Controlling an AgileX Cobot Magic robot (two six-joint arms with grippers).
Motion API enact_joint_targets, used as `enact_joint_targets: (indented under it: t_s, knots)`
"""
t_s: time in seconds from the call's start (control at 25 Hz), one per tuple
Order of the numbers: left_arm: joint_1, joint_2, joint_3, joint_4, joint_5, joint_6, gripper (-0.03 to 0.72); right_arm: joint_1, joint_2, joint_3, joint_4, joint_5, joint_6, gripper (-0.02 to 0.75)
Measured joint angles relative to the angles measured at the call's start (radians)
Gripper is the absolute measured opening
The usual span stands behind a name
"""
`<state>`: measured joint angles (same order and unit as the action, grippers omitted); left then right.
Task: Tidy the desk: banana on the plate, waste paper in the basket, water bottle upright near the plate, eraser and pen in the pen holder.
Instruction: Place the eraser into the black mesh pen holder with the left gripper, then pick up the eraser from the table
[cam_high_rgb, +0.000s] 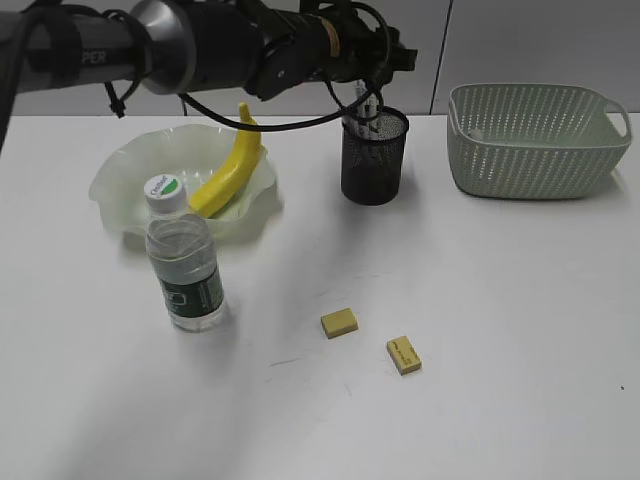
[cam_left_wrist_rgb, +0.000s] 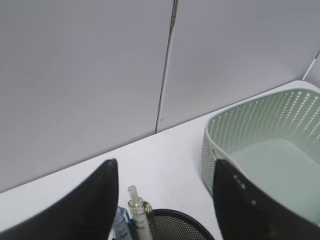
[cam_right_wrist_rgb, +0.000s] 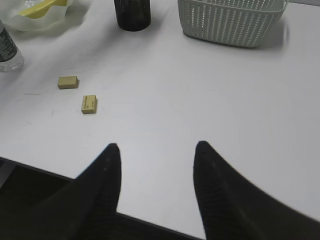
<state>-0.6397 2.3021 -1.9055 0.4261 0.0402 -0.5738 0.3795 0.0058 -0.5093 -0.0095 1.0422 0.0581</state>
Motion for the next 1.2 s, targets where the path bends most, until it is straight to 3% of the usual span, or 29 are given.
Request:
enact_joint_targets:
  t_s: [0.24, 0.36, 0.48, 0.6, 0.72, 0.8, 1.0, 1.2]
  knots:
    - [-0.001, -0.092, 0.006, 0.0, 0.224, 0.007, 0.443, 0.0, 0.0, 0.0, 0.0, 0.0, 0.0, 0.383]
    - [-0.001, -0.221, 0.078, 0.0, 0.296, 0.052, 0.402, 0.0, 0.0, 0.0, 0.0, 0.0, 0.0, 0.383]
    - [-0.002, -0.444, 0.297, 0.004, 0.304, 0.084, 0.367, 0.0, 0.0, 0.0, 0.0, 0.0, 0.0, 0.383]
    - [-0.004, -0.751, 0.647, 0.043, 0.311, 0.097, 0.357, 0.0, 0.0, 0.0, 0.0, 0.0, 0.0, 0.383]
    - [-0.004, -1.066, 0.934, 0.061, 0.428, 0.148, 0.356, 0.0, 0.0, 0.0, 0.0, 0.0, 0.0, 0.383]
    - [-0.004, -1.274, 1.062, 0.025, 0.566, 0.162, 0.368, 0.0, 0.0, 0.0, 0.0, 0.0, 0.0, 0.383]
    - [-0.004, -1.804, 1.241, -0.121, 0.827, 0.167, 0.449, 0.0, 0.008, 0.0, 0.0, -0.002, -0.001, 0.383]
    - [-0.004, -2.122, 1.327, -0.214, 1.04, 0.228, 0.465, 0.0, 0.039, 0.0, 0.0, -0.005, -0.005, 0.383]
